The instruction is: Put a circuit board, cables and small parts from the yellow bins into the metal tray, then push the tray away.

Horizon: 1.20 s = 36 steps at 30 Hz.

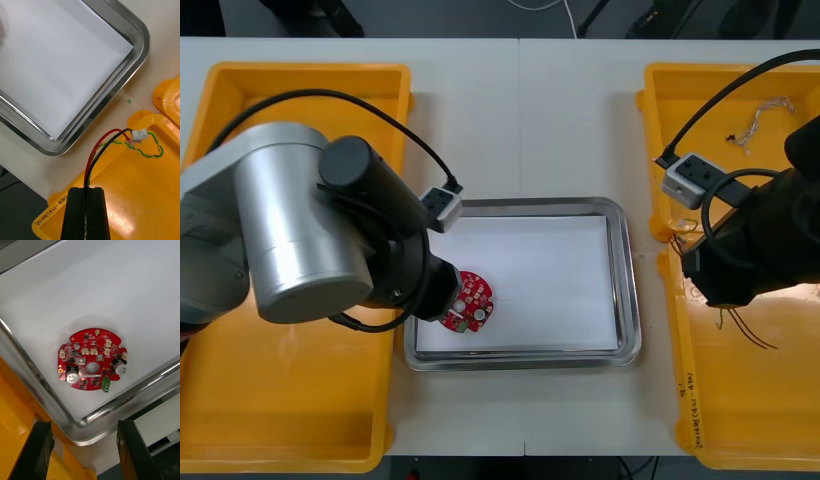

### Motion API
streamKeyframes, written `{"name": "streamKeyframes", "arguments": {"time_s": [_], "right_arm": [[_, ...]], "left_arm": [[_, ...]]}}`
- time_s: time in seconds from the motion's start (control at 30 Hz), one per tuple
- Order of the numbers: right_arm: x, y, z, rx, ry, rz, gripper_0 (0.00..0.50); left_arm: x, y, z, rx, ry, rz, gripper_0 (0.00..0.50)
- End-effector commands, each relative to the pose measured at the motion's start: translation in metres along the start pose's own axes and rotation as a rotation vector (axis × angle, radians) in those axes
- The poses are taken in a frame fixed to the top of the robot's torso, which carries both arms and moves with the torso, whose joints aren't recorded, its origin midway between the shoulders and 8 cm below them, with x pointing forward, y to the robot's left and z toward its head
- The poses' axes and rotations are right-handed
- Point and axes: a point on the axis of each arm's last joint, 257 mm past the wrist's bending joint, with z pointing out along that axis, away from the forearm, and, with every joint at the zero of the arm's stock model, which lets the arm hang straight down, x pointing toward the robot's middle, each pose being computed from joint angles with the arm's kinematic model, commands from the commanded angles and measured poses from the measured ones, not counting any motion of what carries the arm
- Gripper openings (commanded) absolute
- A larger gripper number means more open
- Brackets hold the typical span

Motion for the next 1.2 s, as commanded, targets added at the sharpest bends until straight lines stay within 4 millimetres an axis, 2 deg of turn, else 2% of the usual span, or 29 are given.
{"name": "streamKeyframes", "arguments": {"time_s": [0.03,0.33,0.57,0.8,0.93,1.2], "right_arm": [[-0.025,0.022,0.006,0.008,-0.024,-0.116,0.000],[-0.061,0.061,0.026,-0.005,-0.058,-0.249,0.000],[-0.081,0.076,0.042,-0.037,-0.053,-0.463,0.000],[-0.088,0.080,0.056,-0.069,-0.020,-0.608,0.000],[-0.086,0.082,0.072,-0.055,0.018,-0.692,0.000],[-0.091,0.100,0.097,-0.064,0.018,-0.847,0.000]], "left_arm": [[0.012,0.036,-0.026,-0.046,0.016,-0.011,0.500],[0.028,0.084,-0.058,-0.075,0.046,-0.048,0.500],[0.037,0.119,-0.072,-0.087,0.021,-0.093,0.500],[0.043,0.153,-0.078,-0.108,0.014,-0.140,0.500],[0.046,0.175,-0.081,-0.114,0.011,-0.178,0.500],[0.050,0.217,-0.087,-0.198,0.009,-0.252,0.500]]}}
